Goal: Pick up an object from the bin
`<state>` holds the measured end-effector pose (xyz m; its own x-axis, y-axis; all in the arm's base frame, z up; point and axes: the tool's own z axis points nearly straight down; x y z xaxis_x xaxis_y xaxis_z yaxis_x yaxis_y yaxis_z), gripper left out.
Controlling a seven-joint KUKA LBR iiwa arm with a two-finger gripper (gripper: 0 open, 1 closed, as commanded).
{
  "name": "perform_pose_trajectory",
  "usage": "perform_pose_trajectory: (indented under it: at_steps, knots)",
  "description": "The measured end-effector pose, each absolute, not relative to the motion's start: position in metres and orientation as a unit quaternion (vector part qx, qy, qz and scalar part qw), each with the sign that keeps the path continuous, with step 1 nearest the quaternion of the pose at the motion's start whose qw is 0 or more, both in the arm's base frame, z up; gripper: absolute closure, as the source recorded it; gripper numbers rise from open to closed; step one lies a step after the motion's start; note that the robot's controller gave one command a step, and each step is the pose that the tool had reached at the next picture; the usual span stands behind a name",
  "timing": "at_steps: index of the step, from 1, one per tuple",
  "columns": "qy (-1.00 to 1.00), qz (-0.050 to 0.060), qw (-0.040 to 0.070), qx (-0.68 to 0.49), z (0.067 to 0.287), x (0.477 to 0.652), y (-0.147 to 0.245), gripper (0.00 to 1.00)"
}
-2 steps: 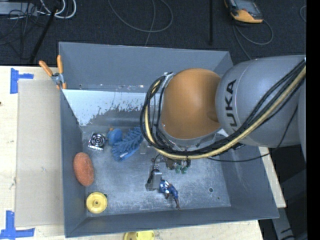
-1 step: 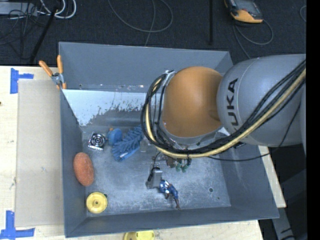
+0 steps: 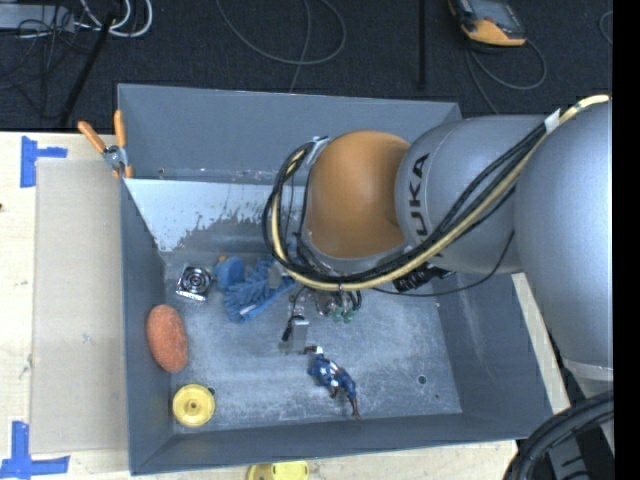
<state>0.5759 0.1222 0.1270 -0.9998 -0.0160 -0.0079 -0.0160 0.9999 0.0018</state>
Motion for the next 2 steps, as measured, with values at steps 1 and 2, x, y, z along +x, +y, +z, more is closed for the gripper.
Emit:
perform_pose_trajectory:
  at_steps: [1,2]
  knots:
    - [1.000,0.000,0.000,-0.009,0.131,0.615,0.136,0.00]
    - [0.984,0.000,0.001,-0.176,0.135,0.619,0.122,0.00]
